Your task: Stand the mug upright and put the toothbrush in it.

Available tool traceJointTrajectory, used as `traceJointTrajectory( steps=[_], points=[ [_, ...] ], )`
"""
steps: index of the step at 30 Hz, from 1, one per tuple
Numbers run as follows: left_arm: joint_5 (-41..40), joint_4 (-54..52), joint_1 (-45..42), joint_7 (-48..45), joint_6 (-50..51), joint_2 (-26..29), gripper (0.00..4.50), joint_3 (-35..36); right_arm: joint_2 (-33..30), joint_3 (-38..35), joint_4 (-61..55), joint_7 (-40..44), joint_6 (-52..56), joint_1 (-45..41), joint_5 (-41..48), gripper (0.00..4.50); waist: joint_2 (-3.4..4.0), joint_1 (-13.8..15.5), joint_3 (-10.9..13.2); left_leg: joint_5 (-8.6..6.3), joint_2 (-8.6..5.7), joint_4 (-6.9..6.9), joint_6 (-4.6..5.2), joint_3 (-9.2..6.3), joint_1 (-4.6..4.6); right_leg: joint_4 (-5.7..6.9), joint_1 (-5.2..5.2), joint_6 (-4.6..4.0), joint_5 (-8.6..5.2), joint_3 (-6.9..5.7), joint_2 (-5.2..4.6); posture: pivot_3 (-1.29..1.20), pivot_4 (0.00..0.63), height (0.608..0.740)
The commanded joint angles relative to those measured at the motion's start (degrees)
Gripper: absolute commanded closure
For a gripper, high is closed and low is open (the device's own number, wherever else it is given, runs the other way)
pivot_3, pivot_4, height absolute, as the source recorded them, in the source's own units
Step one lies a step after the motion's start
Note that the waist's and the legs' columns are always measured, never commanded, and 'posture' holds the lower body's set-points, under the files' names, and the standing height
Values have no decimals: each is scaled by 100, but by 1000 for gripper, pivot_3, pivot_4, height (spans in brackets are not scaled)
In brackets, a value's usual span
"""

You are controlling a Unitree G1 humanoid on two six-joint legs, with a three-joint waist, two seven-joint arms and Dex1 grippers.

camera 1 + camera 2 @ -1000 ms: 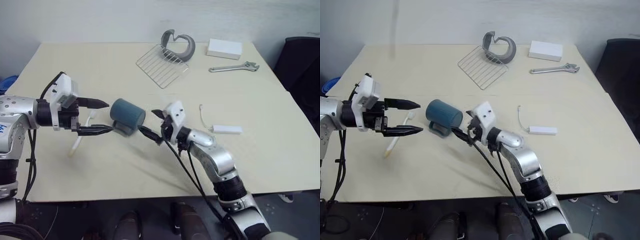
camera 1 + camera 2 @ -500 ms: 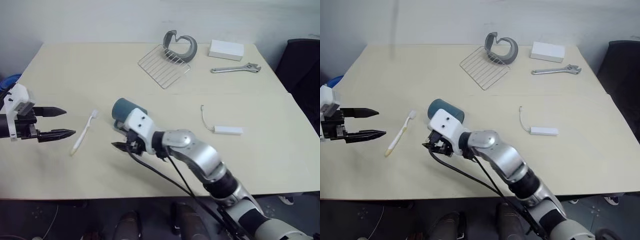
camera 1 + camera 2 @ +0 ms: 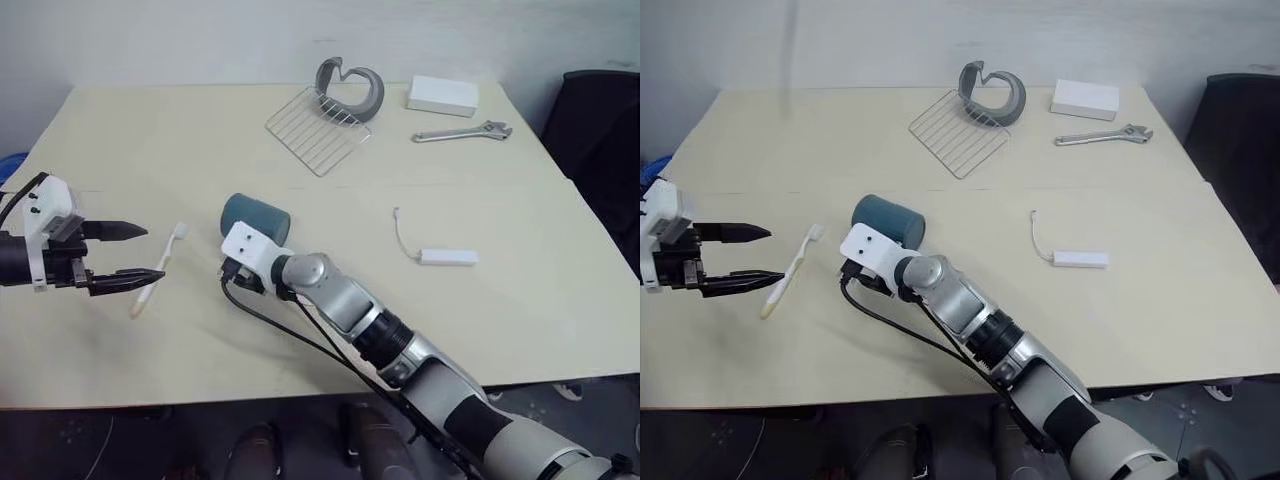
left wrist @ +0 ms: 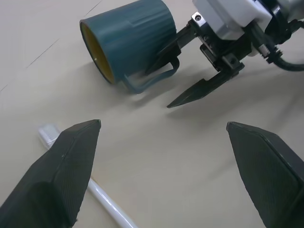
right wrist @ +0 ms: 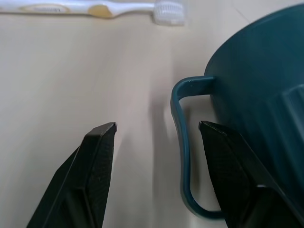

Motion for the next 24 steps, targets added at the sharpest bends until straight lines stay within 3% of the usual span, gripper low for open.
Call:
traceJointTrajectory(
  steps=[1,3,6,13,17,24],
  points=[
    [-67,-61,-184,51,-46,-2,0,47,73,-129,402,15,-402,-172,-199,1628,0,-19,0,0,1,0,-1,-1,0,5,-2,0,0,2,0,0,150,740],
    [-60,-54,-224,65,-56,-26,0,16,46,-162,640,43,-556,-208,-266,1628,0,-22,0,2,1,-1,-3,-3,1,6,-6,0,0,6,1,0,150,740],
    [-36,-12,-319,89,-82,-86,0,-61,17,-300,955,62,-798,-280,-320,2233,0,-17,0,7,1,-1,-11,-1,4,9,-5,0,0,3,2,0,150,740],
    [5,53,-524,119,-118,-202,0,-228,-39,-452,1192,140,-1025,-250,-462,4470,-4,-14,-3,14,-1,0,-13,-3,5,16,-4,0,0,2,0,0,150,740],
    [27,90,-628,116,-136,-252,0,-309,-67,-583,930,373,-1100,-59,-371,4470,-7,-13,-5,14,-1,-2,-13,-6,6,16,-4,0,0,3,-1,0,150,740],
    [68,176,-857,100,-193,-381,0,-516,382,-2012,-1107,1100,-1091,978,1607,4470,-13,-6,-8,13,3,-10,-13,-13,3,27,-4,4,2,5,2,0,150,740]
  ],
)
